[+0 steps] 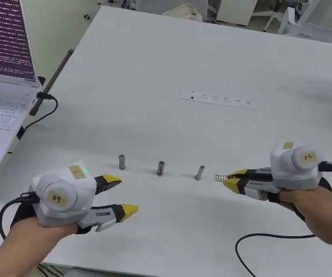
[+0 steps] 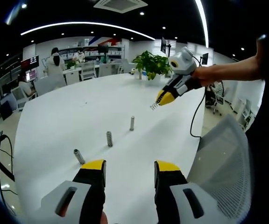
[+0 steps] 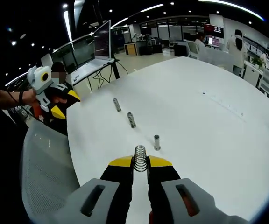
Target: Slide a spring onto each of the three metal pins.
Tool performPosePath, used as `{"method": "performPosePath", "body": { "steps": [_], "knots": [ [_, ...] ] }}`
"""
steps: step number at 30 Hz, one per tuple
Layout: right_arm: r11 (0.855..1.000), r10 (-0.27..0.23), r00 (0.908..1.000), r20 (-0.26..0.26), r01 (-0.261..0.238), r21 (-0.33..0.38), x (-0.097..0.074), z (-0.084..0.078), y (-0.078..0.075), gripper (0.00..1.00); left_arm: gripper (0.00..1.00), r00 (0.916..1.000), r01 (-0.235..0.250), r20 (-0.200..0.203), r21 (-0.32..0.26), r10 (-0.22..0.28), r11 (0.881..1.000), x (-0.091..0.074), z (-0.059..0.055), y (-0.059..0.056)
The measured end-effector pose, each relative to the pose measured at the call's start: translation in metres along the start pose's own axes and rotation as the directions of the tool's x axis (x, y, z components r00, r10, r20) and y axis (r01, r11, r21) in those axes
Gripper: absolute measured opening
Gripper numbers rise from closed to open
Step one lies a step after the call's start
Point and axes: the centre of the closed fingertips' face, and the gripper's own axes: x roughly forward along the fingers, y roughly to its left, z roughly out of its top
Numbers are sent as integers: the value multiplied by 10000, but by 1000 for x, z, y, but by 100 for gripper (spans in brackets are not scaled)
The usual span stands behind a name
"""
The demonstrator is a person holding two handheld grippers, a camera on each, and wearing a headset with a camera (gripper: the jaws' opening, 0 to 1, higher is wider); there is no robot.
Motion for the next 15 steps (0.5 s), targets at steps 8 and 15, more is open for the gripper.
{"method": "performPosePath", "body": {
  "steps": [8, 15],
  "knots": [
    [9994, -318, 9987, -389, 314, -111, 8, 3, -18, 8, 42, 9995, -300, -14, -442, 300, 9986, -8, -10, 8],
    [9987, -315, 9964, -789, 283, -417, 19, 5, -30, 8, 46, 9987, -507, 27, -579, 509, 9970, -17, -11, 15]
  ]
}}
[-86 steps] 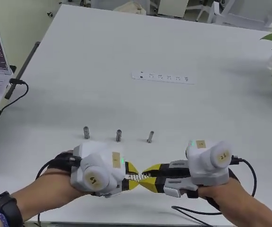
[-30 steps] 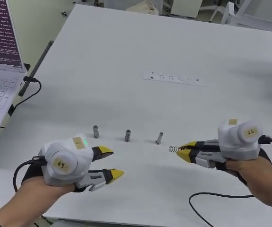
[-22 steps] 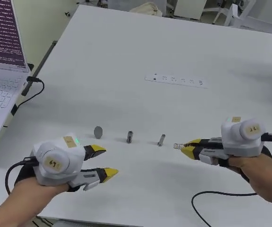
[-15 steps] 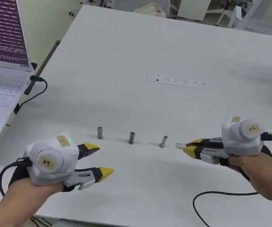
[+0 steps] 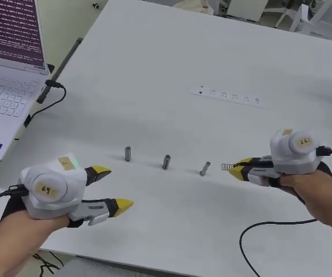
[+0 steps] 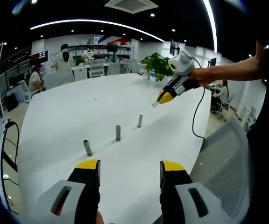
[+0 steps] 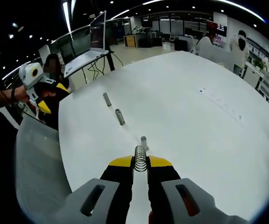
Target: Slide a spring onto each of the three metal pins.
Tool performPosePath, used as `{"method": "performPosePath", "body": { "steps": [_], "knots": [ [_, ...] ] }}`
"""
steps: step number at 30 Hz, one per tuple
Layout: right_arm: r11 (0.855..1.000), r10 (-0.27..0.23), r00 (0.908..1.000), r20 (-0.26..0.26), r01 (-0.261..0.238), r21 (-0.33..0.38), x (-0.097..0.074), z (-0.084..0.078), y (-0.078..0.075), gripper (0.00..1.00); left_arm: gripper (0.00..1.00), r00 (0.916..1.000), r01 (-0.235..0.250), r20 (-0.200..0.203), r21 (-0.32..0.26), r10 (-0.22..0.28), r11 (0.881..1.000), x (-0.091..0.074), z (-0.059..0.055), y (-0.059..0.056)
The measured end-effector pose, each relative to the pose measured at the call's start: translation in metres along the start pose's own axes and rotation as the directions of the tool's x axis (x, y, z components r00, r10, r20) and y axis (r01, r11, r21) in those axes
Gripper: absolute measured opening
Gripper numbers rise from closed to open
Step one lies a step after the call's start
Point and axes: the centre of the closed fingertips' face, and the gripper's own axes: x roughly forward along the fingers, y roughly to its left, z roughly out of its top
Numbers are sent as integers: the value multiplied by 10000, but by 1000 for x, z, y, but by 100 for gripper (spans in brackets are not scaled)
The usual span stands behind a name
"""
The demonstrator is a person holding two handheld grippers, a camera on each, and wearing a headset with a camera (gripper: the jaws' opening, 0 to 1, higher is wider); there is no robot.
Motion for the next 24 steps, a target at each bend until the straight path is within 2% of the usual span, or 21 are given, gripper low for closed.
{"method": "performPosePath", "body": {
  "steps": [4, 15, 24],
  "knots": [
    [10000, 0, 9999, -147, -1, -63, 6, 3, -3, 8, 49, 9999, -132, 66, -83, 133, 9999, -4, 3, 3],
    [9982, 189, 9970, -755, -231, -554, 26, 6, -4, 8, 57, 9990, -434, 102, -435, 439, 9981, -14, 1, 13],
    [9963, 280, 9924, -1201, -376, -777, 38, 4, -5, 8, 58, 9980, -620, 45, -564, 623, 9965, -21, -3, 20]
  ]
}}
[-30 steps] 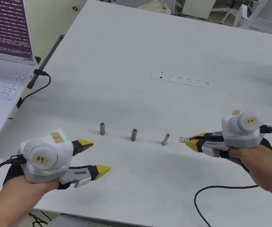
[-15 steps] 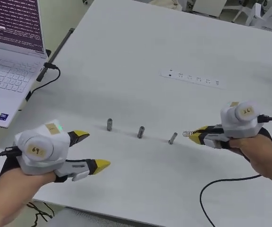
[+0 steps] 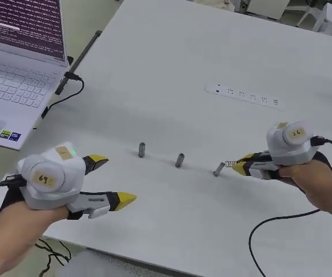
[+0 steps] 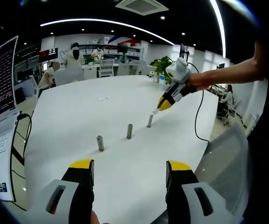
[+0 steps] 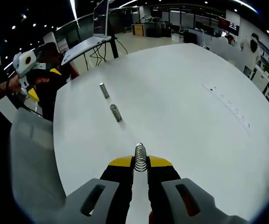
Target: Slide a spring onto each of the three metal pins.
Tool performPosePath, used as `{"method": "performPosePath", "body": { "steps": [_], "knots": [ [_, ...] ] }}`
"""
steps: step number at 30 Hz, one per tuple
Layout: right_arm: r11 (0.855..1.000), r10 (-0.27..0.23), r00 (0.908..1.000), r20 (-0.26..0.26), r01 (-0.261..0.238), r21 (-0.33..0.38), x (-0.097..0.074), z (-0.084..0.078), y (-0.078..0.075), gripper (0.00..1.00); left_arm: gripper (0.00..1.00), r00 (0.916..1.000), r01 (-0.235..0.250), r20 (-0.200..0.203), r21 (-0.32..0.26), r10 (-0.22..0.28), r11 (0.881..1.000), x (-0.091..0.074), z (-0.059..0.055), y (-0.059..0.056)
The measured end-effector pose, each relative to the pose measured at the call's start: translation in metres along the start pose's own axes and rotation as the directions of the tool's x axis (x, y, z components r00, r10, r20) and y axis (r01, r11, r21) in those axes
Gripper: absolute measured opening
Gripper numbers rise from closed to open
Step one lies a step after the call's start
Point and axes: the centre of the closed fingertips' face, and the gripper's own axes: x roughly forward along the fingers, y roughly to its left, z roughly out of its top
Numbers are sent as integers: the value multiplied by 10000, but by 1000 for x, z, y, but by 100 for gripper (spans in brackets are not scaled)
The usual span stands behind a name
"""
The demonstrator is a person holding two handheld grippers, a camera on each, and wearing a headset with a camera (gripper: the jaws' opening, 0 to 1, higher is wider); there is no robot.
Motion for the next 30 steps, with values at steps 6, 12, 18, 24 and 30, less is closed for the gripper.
{"method": "performPosePath", "body": {
  "steps": [6, 12, 18, 24, 30],
  "knots": [
    [9999, 70, 9999, -157, -71, -92, 2, 0, 0, 8, 58, 10000, -92, -12, -52, 92, 9999, -2, -1, 3],
    [9994, 111, 9994, -323, -121, -309, 4, 3, 5, 8, 58, 9999, -105, -44, -72, 105, 9999, -2, -1, 3],
    [9979, 125, 9988, -464, -154, -623, 5, 7, 9, 8, 57, 9999, -116, -44, -105, 115, 9999, -2, 1, 2],
    [9970, 127, 9984, -544, -168, -757, 9, 11, 9, 9, 57, 9999, -100, -57, -145, 99, 9998, -2, 0, 2],
    [9953, 109, 9981, -599, -165, -950, 12, 15, 5, 9, 57, 9999, -89, -85, -189, 88, 9998, -3, -2, 2]
  ]
}}
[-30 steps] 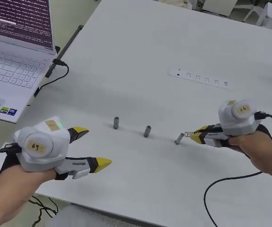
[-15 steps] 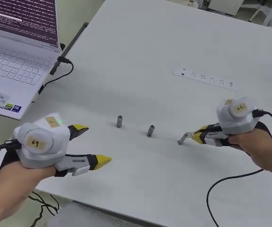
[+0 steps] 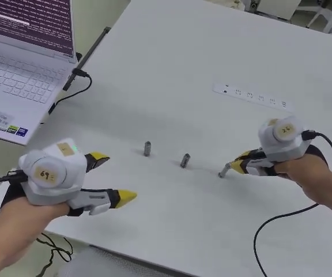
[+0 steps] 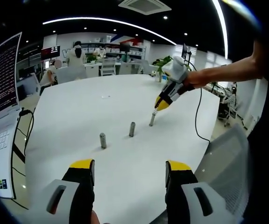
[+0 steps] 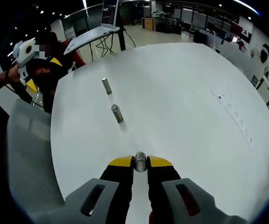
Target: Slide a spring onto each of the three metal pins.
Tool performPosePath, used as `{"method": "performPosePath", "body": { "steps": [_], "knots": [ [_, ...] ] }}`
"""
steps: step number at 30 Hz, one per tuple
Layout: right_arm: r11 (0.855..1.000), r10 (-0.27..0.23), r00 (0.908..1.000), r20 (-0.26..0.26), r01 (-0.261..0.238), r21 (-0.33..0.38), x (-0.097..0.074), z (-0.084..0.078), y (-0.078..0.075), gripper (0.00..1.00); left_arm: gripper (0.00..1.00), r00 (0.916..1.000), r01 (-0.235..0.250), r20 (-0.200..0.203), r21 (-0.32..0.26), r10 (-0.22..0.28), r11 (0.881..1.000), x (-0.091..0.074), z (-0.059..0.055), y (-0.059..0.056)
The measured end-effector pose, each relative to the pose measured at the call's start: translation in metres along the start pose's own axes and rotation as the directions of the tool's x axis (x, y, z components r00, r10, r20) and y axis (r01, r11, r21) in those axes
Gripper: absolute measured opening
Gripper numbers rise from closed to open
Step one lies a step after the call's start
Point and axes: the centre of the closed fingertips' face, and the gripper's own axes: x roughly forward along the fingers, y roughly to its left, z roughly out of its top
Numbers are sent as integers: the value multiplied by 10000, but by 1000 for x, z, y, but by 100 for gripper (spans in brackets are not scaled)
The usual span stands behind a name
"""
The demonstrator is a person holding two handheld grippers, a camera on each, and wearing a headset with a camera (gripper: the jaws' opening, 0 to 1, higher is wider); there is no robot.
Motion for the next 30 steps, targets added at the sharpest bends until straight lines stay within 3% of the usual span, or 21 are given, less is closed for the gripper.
{"method": "performPosePath", "body": {
  "steps": [18, 30],
  "knots": [
    [9983, 98, 9990, -438, -123, -568, 26, 1, 1, 8, 57, 10000, -1, -60, -59, 1, 10000, 1, -3, 5],
    [9986, 100, 9993, -366, -118, -509, 27, -3, 2, 11, 57, 9999, -60, -104, -18, 59, 10000, 1, -3, 7]
  ]
}}
